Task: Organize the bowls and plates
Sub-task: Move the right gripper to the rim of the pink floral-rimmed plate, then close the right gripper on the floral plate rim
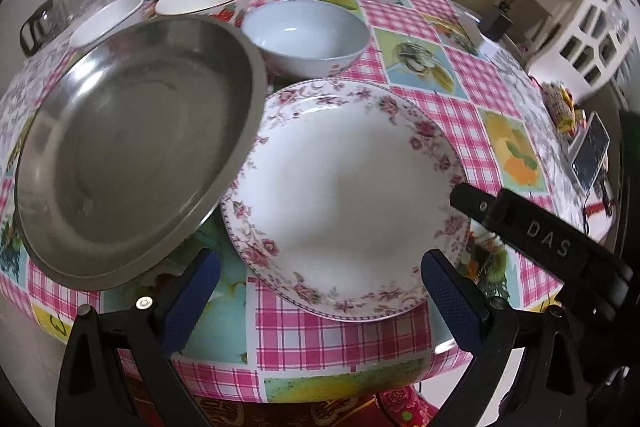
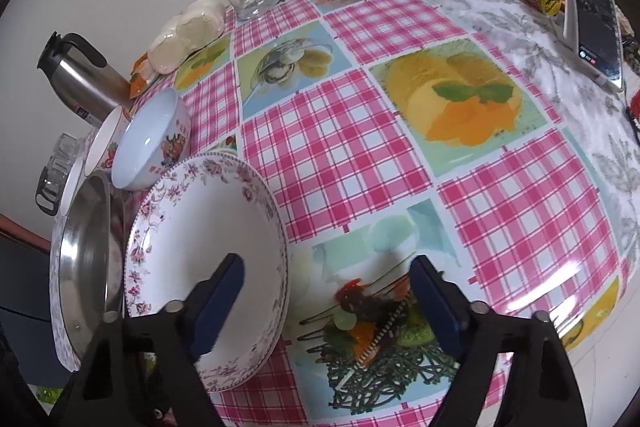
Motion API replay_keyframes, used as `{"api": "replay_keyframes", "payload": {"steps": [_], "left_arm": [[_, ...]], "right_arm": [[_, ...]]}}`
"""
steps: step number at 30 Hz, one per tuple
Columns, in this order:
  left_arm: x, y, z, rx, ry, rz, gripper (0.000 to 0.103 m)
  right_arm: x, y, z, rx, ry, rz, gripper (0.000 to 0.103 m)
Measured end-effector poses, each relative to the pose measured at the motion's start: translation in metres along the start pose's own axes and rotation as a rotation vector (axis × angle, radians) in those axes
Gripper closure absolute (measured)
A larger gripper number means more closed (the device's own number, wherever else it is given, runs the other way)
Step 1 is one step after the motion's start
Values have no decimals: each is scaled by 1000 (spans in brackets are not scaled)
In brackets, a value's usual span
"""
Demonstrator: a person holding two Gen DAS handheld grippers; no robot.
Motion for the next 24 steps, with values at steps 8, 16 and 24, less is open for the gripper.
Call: {"api": "replay_keyframes", "payload": {"steps": [8, 16, 24], "left_arm": [[5, 6, -10, -20, -34, -17, 3], [5, 10, -17, -41, -52, -14, 3], [6, 14, -20, -51, -55, -18, 3]], "right_arm": [[8, 11, -13, -65, 24, -31, 36], [12, 14, -23, -123, 35, -44, 74], [10, 16, -20, -97, 16, -40, 86]]}}
Point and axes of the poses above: each gripper's, at about its wrist camera, not at the fingertips, and y roughly the way its jaws point, z to its right, x to its underside, the point moved 10 cm from there along y, roughly the way its jaws point, and after that the axes turned 12 degrees about z, right-handed, at the moved point
